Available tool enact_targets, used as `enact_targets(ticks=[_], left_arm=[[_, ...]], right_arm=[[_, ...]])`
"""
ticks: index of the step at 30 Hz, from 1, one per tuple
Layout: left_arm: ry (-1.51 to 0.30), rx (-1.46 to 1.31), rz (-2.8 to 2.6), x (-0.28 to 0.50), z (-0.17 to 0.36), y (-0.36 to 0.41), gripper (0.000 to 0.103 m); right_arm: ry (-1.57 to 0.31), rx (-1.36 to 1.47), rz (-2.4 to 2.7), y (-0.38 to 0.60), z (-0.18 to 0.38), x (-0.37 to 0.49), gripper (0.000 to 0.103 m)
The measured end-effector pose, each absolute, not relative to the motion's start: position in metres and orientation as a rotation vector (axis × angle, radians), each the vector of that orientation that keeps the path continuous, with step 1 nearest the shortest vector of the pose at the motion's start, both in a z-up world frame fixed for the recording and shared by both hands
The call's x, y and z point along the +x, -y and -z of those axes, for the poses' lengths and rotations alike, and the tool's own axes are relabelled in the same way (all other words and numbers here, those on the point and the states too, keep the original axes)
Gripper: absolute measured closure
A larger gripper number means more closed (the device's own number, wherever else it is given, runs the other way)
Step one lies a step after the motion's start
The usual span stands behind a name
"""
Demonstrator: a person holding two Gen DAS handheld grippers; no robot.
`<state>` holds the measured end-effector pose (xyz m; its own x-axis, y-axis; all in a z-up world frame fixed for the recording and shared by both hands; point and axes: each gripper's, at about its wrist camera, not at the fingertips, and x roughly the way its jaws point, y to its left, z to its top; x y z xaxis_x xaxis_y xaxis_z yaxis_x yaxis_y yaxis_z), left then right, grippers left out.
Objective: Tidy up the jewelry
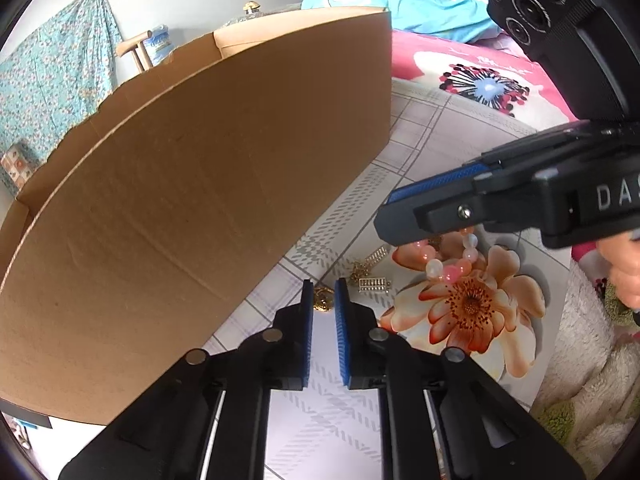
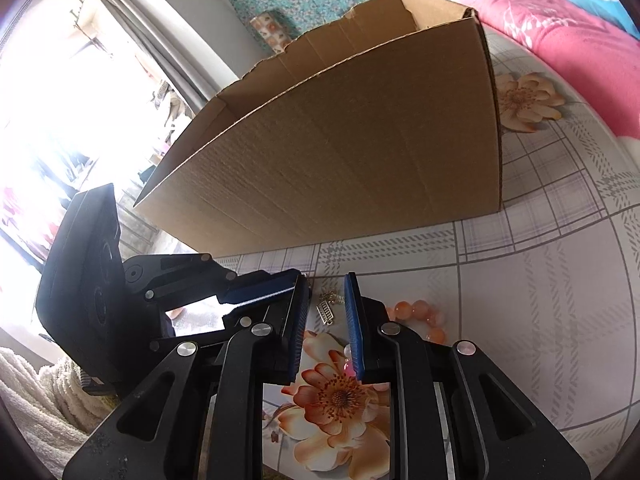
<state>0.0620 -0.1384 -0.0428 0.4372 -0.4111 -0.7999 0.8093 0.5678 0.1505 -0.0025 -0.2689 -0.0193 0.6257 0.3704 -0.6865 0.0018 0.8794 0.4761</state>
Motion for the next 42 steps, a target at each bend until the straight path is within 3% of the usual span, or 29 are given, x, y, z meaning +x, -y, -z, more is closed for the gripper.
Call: enact_targets(ticks=[1,30,35,42], left_arm=[[-0.793,0.575,0.811,0.062,0.043,0.138,0.103],[-0.833,0.217,0.703,0.033,0.012,0.05,0.103],[-0.863,0.185,0.681,0.038,0.02,0.039,0.103],[-0.846,0.14,0.686,0.04,0.019,0.031,0.103]], right_arm=[[-0.873,0.466,-0.22,0.269,0.019,-0.004,0.084],[-0.883,0.431,-0.245,0.247,0.006,-0.026,0.084],[-0.912,0.347,-0.241,0.227,0.01,-0.019,0.078],[-0.948,0.083,-0.191,0.196,0.019,0.004,0.078]])
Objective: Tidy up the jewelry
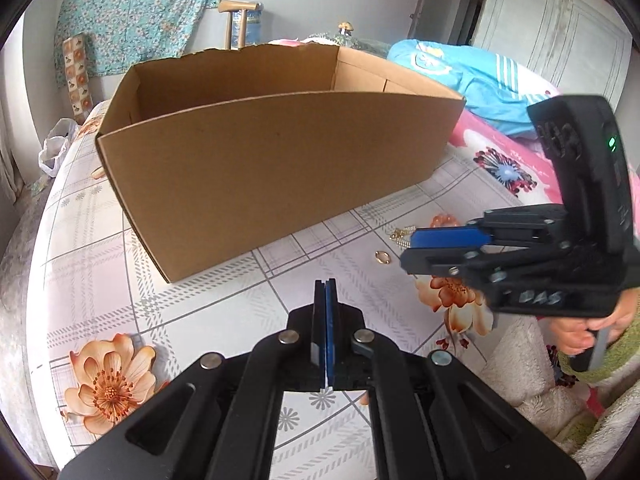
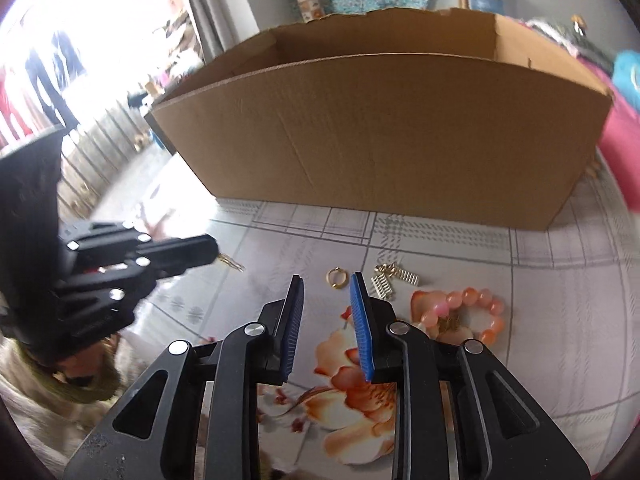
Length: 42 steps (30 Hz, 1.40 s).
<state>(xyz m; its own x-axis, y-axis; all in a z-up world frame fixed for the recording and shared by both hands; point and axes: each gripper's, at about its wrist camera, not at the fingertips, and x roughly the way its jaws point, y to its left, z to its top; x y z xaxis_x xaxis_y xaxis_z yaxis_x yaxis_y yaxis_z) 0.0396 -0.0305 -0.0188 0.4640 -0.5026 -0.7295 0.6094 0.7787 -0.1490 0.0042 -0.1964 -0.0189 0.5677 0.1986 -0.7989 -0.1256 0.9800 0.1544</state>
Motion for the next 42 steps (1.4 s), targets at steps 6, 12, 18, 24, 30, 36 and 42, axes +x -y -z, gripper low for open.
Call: enact_targets(ticks=[6,12,18,24,30,36,42], left_arm=[[-0.842,0.111,0.692,0.042,0.02,0.026,0.103],[-0.838,0.096,0.697,0.043,0.021,0.018,0.103],[-0.834,0.085,0.698,0.041,0.022,0.018,0.103],[-0.82,0.079,0.698,0.038,0.018,0.011,0.103],[-0.777,0.069,0.702,0.028,-0.003,0.005,0.103],[-0.679,0.016,0.787,0.016,-0.053,-0.003,0.103],[-0.607,-0.027,0.865,0.038,-0.107,0.004,0.103]], right_arm=[[-0.959,-0.086,-0.195,0.179,0.026,0.021,0.078],[-0.986,-0.163,-0.214,0.171,0.037,0.027,0.09],[-0.991,-0.141,-0.224,0.179,0.037,0.031,0.095],[-0.98,-0.112,-0.215,0.184,0.035,0.03,0.095],[-0.914,-0.063,-0.221,0.203,0.003,0.0,0.095],[-0.772,-0.007,-0.269,0.21,-0.055,-0.018,0.095],[-0.643,0.066,-0.31,0.228,-0.103,0.0,0.094]])
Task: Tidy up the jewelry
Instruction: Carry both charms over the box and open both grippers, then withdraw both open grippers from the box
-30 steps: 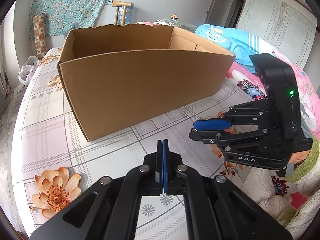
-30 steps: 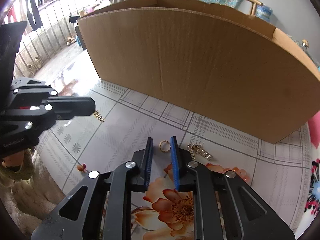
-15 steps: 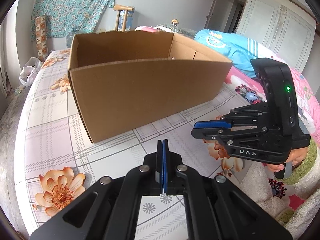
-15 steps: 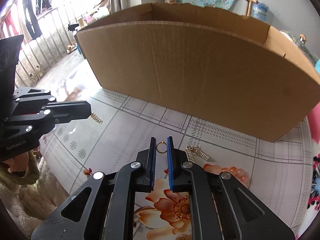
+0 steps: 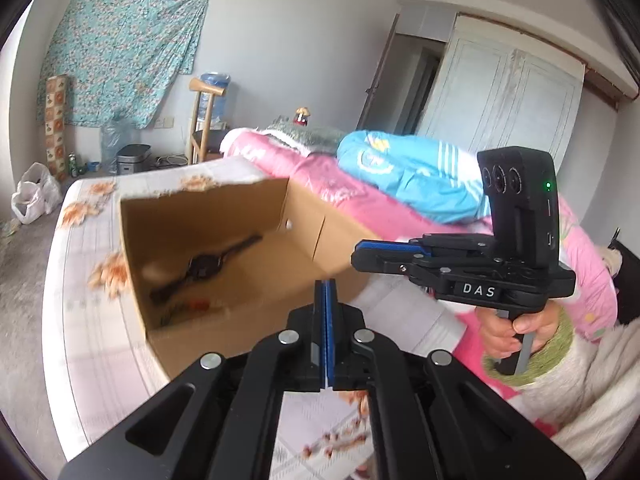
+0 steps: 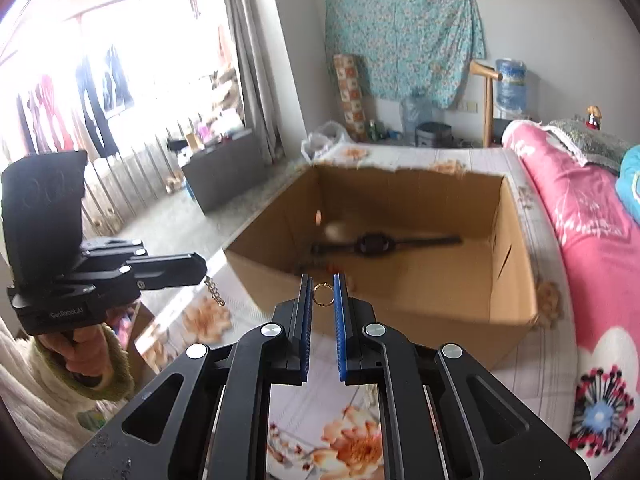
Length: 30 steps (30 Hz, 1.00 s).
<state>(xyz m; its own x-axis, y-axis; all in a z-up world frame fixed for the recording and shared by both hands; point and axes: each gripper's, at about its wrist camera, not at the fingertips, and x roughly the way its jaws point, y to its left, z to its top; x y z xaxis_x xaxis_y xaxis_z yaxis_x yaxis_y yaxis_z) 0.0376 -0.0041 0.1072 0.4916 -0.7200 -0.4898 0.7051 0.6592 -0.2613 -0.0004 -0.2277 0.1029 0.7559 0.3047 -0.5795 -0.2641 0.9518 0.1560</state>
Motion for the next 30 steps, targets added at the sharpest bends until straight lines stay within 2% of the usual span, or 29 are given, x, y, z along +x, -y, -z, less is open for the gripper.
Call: enact_targets(ticks=[5,12,20,28,30], left_arm=[[-0.707,0.005,0.814,0.1,-0.114,0.038,0.103],[-0.915,0.06,0.728,0.18,-0.076,0.09,0.103],[-1.031,0.077,0.713,0.206,-0.05,0.112,0.103],[-1.08,0.074,0.715,0.207,-0.039,0.12,0.102],[-1.08,0.067,0.718,0.207,-0.041,0.12,0.097]], right_arm=[[-0.705,0.123,-0.29,0.243,-0.106,0.051,0.094],[-0.907,0.174,-0.225,0.262,-0.067,0.116,0.094],[-0.96,0.15,-0.197,0.27,-0.048,0.134,0.091],[-0.929,0.165,-0.183,0.282,-0.051,0.133,0.086],[-0.916,0.174,-0.18,0.285,-0.055,0.131,0.085]])
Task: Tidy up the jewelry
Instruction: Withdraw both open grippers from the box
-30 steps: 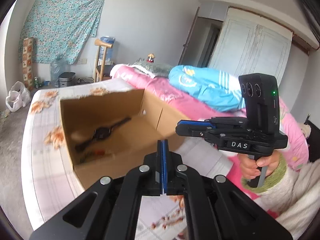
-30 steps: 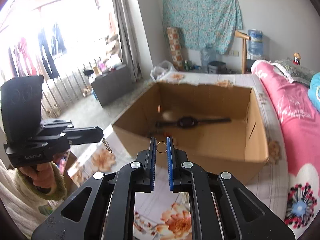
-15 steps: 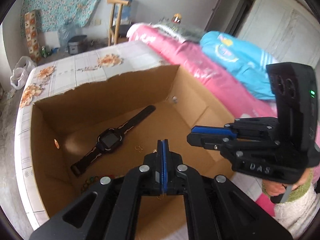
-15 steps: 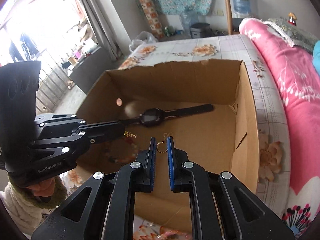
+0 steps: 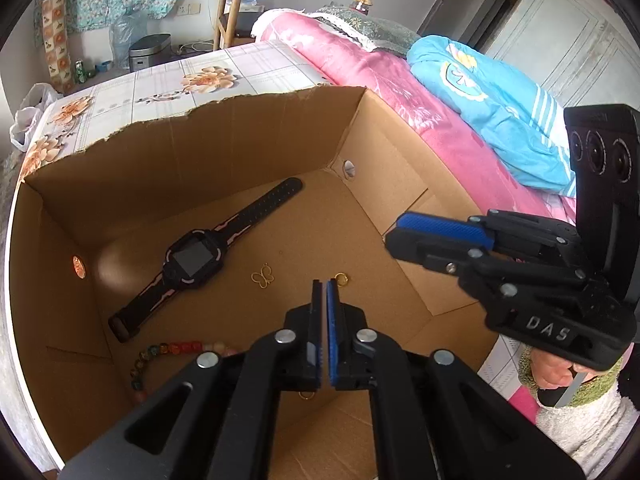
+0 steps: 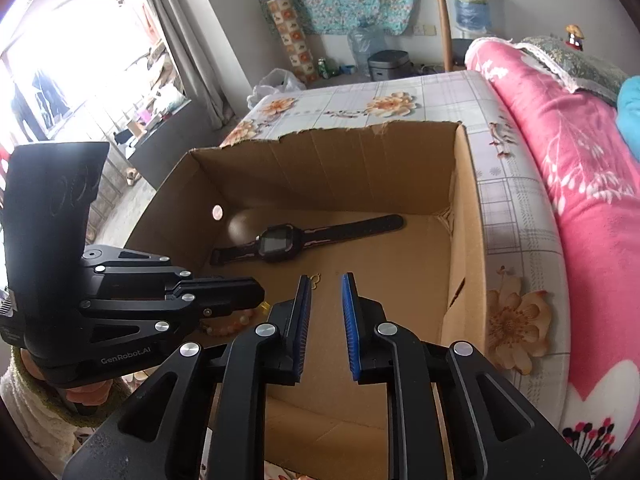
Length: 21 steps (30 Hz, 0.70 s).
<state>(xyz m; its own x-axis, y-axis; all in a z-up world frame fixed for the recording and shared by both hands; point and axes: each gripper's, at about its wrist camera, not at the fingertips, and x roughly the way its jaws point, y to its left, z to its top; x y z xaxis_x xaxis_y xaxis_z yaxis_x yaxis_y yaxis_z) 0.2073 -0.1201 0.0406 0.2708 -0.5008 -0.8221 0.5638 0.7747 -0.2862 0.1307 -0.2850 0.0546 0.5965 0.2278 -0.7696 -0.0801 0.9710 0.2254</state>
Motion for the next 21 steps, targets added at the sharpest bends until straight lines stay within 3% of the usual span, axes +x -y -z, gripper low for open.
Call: enact_targets(ticks=[8,15,21], left_arm=[[-1.002,0.046,0.706,0.194,-0.061,0.103,0.085],[-0.816,0.034,0.71,0.133,-0.097,0.055,0.05],[-0.751,0.031,0.782,0.062,-0.086,0.025,0.026]], right_arm=[[-0.841,0.203,-0.138,0.299,-0.073,0.112,0.079],[-0.706,0.244,-0.056,0.319,-0.096,0.052,0.07],[-0.642,0.259,-0.051,0.312,-0.094,-0.016,0.062]])
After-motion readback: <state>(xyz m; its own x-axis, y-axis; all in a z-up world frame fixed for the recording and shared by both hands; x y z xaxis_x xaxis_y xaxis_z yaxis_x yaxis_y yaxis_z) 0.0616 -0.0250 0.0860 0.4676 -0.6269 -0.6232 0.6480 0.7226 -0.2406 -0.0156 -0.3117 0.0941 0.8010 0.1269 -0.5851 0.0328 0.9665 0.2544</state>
